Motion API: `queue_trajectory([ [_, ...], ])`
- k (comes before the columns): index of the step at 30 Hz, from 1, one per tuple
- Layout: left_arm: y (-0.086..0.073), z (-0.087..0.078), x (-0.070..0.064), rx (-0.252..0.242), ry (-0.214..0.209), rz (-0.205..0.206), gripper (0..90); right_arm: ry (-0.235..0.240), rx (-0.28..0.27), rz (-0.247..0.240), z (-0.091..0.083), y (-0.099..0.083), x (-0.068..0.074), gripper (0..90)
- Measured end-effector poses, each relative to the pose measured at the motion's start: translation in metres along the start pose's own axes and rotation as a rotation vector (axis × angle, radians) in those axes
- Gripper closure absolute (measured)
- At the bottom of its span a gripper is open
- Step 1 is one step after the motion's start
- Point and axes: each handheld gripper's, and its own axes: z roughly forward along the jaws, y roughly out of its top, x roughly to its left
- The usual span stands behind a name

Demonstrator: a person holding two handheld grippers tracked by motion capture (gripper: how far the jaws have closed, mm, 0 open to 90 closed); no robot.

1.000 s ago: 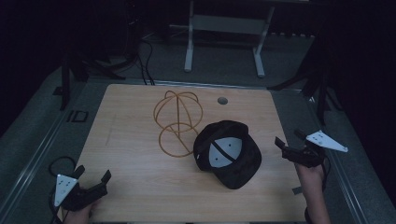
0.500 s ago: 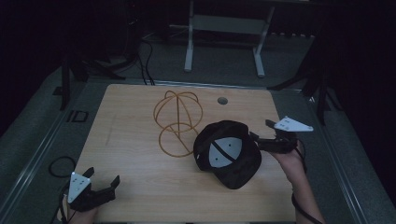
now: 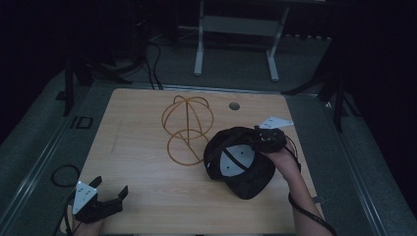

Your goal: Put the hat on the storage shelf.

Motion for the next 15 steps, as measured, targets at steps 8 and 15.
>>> queue_trajectory([
  [8,0.0,0.0,0.0,0.006,-0.011,0.0,4.0,-0.019,0.081,-0.049,0.016,0.006,0.005,65.2],
  [15,0.001,-0.001,-0.001,0.011,-0.018,-0.007,3.9,-0.004,0.107,-0.07,0.016,0.009,0.007,87.3],
])
